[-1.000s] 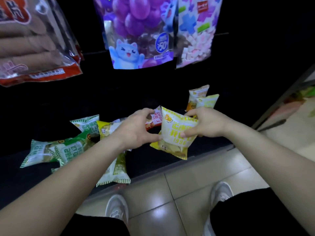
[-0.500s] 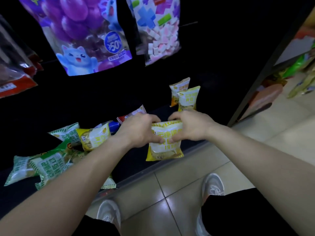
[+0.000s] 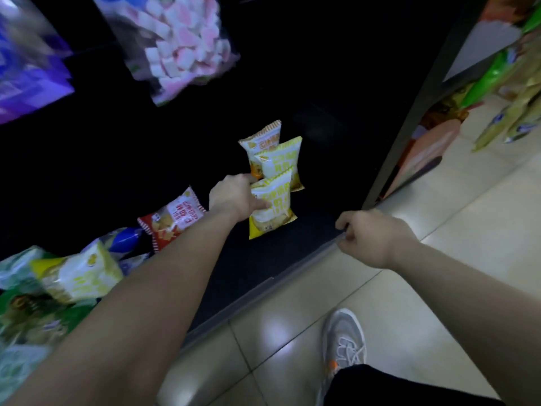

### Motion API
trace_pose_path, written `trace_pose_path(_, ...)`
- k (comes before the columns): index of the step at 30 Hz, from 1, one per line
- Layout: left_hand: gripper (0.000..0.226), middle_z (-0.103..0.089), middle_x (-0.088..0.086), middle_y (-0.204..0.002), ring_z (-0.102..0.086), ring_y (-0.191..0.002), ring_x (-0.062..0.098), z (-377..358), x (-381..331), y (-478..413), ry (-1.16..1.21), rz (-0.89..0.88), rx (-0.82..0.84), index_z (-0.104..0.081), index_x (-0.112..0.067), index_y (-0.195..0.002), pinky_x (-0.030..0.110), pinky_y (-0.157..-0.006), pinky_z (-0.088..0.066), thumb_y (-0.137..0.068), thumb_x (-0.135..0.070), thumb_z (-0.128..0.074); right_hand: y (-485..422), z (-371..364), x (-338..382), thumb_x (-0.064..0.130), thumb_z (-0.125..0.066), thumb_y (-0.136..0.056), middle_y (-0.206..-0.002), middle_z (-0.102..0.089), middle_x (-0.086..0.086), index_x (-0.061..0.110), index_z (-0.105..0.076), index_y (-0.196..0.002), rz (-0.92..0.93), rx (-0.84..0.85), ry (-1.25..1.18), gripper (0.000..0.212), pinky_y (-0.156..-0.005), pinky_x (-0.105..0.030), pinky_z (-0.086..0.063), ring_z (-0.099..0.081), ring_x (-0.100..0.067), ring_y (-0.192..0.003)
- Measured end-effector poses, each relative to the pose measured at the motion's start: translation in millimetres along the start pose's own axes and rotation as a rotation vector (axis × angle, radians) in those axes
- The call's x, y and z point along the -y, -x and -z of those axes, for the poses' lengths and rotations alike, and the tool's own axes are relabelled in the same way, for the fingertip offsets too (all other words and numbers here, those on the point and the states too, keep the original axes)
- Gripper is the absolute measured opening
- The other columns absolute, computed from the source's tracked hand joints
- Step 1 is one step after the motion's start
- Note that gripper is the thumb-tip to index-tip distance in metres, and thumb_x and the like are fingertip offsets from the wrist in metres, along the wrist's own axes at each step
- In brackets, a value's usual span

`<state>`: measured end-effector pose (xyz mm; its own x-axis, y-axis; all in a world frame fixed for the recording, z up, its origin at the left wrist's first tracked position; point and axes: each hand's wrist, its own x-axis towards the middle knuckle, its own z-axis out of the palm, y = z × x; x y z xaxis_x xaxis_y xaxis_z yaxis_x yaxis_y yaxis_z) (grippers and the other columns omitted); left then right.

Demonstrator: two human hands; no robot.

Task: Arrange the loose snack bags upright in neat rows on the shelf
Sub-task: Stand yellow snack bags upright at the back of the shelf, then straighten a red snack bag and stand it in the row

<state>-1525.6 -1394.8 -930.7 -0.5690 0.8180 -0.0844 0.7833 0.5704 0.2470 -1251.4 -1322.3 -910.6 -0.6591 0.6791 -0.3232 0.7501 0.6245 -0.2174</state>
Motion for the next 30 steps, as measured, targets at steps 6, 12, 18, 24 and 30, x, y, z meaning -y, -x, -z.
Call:
trace_pose_path(6, 0.080, -0.065, 0.002, -0.120, -0.063, -0.104, 0.024, -46.8, -47.0, -60.7, 0.067, 0.028, 0.024, -0.051, -0.031, -0.137, 0.031, -0.065, -0.047, -0.068, -0.064, -0.076, -14.4, -15.7, 10.8, 0.047, -0.054, -0.083, -0.114, -0.066, 0.003, 0.037, -0.055, -0.120, 0.034, 0.044, 0.007, 0.039, -0.084, -0.038, -0.052, -0.061, -0.028, -0.109)
trace_pose_path(12, 0.071, -0.059, 0.003, -0.125, -0.058, -0.112, 0.027, -70.8, -60.6, -84.8, 0.021, 0.008, 0.053, -0.049, -0.031, -0.137, 0.036, -0.067, -0.049, -0.077, -0.063, -0.069, -20.6, -23.4, 4.9, 0.050, -0.051, -0.088, -0.112, -0.066, 0.004, 0.036, -0.056, -0.122, 0.018, 0.089, 0.019, 0.037, -0.078, -0.035, -0.044, -0.061, -0.028, -0.106)
trace_pose_path(18, 0.080, -0.045, 0.007, -0.136, -0.042, -0.126, 0.030, -59.4, -62.5, -80.7, -0.207, -0.077, 0.025, -0.042, -0.024, -0.141, 0.043, -0.080, -0.047, -0.078, -0.069, -0.062, -15.8, -19.7, 13.3, 0.046, -0.052, -0.088, -0.114, -0.064, 0.000, 0.033, -0.056, -0.123, 0.027, 0.111, 0.090, 0.037, -0.074, -0.035, -0.042, -0.061, -0.029, -0.108)
trace_pose_path(24, 0.068, -0.048, 0.005, -0.133, -0.047, -0.120, 0.027, 4.0, -19.5, -27.2, -0.283, -0.239, 0.106, -0.045, -0.027, -0.139, 0.041, -0.082, -0.048, -0.084, -0.063, -0.057, -16.2, 4.3, 49.9, 0.045, -0.054, -0.090, -0.121, -0.059, -0.006, 0.026, -0.058, -0.125, 0.057, 0.089, 0.102, 0.040, -0.074, -0.035, -0.043, -0.060, -0.032, -0.108)
trace_pose_path(30, 0.064, -0.045, 0.002, -0.139, -0.047, -0.126, 0.025, 77.3, 88.0, 71.4, -0.317, -0.131, 0.325, -0.047, -0.029, -0.139, 0.038, -0.098, -0.044, -0.084, -0.061, -0.059, -15.2, 21.1, 116.9, 0.047, -0.054, -0.092, -0.127, -0.057, -0.005, 0.028, -0.056, -0.132, 0.174, 0.057, 0.101, 0.044, -0.087, -0.039, -0.050, -0.056, -0.028, -0.113)
